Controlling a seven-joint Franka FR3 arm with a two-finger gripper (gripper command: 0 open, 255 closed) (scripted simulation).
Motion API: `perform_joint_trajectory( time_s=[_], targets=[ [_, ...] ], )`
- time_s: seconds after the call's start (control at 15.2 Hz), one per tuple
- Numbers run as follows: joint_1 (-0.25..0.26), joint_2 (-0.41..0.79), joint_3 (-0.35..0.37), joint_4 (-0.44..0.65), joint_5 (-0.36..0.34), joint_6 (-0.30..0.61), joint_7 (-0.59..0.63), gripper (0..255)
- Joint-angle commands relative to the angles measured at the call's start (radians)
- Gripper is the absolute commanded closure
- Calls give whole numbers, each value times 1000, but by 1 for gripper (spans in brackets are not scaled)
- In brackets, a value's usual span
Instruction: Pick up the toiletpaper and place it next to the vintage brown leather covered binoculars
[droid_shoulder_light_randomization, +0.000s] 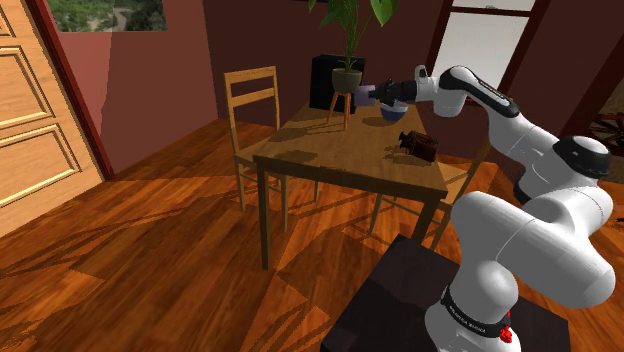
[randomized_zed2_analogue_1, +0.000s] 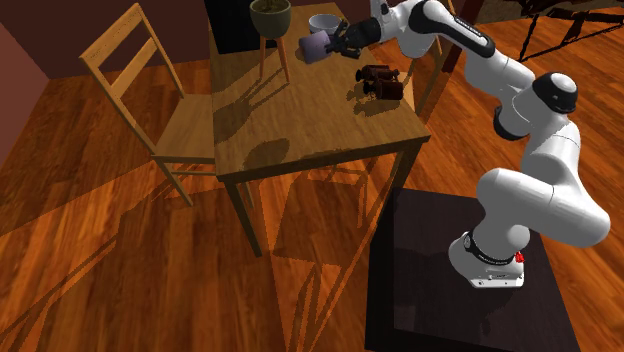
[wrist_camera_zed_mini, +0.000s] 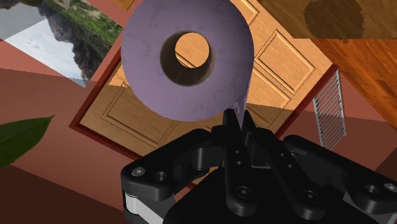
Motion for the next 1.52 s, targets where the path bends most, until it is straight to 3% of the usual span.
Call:
perform_joint_trajectory(
  time_s=[0.0,0.46,1.45],
  targets=[
    [29,1,3,105,11,-75,-27,255],
    [164,24,0,506,41,-329,-110,255],
    [120,-74,-59,418,5,-277,-189,255]
  ],
)
